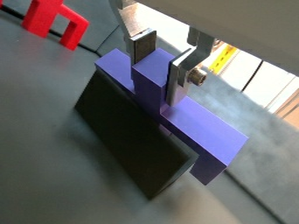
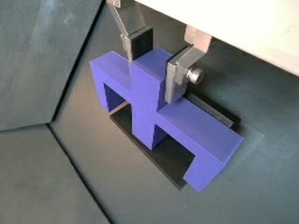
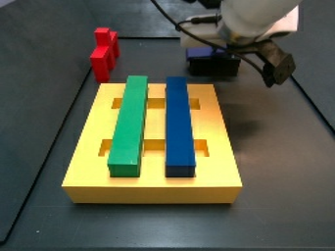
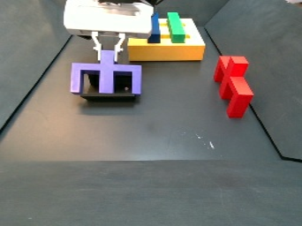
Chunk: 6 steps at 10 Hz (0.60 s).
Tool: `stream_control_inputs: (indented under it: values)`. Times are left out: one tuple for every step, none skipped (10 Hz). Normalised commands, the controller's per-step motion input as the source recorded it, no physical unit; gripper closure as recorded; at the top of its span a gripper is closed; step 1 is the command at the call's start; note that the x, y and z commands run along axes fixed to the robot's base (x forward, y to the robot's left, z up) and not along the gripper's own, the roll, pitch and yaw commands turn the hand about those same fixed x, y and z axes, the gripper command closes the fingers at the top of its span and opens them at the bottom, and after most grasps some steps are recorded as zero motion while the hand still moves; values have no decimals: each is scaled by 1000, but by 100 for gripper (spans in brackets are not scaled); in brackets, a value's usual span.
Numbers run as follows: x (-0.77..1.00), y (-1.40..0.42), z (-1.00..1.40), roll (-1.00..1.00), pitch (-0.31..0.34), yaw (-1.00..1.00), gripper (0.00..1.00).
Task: Pick up the purple object. Move up. Place the purple object on the fixture. Regrasp the purple object. Move to above the board. Insert the purple object.
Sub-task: Move to above the board.
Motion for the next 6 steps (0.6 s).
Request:
stream_control_inputs:
  values:
    - [11, -5, 1400, -94, -1, -61, 100]
    - [-10, 10, 1400, -153, 10, -74, 100]
    - [-7, 14, 1400, -98, 13, -49, 100]
    - [4, 2, 1400, -68, 44, -38, 100]
    - [-3, 4, 1400, -39, 61, -27, 100]
    - [4, 0, 1400, -16, 71, -5, 100]
